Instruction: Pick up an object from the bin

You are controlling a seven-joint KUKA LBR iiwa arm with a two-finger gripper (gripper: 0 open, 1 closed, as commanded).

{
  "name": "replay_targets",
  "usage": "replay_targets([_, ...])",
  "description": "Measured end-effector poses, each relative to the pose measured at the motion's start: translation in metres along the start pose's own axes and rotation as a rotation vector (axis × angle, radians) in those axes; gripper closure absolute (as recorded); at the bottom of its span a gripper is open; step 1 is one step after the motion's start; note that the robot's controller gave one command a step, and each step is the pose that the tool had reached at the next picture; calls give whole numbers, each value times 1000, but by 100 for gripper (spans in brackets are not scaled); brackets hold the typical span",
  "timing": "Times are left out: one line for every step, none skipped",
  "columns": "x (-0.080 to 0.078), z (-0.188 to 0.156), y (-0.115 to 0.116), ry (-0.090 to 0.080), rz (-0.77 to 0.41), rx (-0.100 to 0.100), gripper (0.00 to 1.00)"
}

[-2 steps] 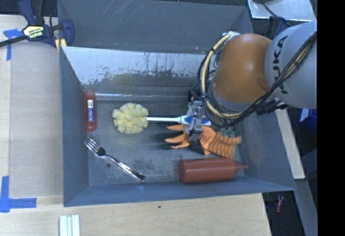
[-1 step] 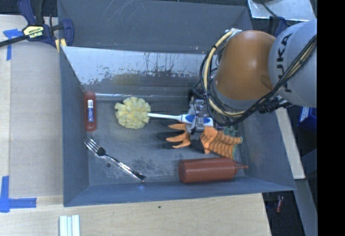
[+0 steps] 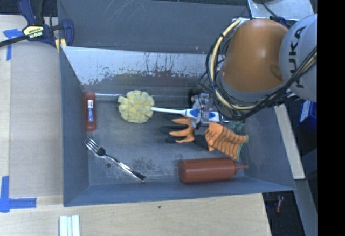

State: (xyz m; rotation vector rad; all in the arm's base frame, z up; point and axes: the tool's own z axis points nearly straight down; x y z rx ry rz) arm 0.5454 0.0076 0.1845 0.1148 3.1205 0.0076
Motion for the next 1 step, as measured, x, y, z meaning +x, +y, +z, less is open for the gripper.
replay_targets([-2, -31, 0, -6, 1, 0, 100])
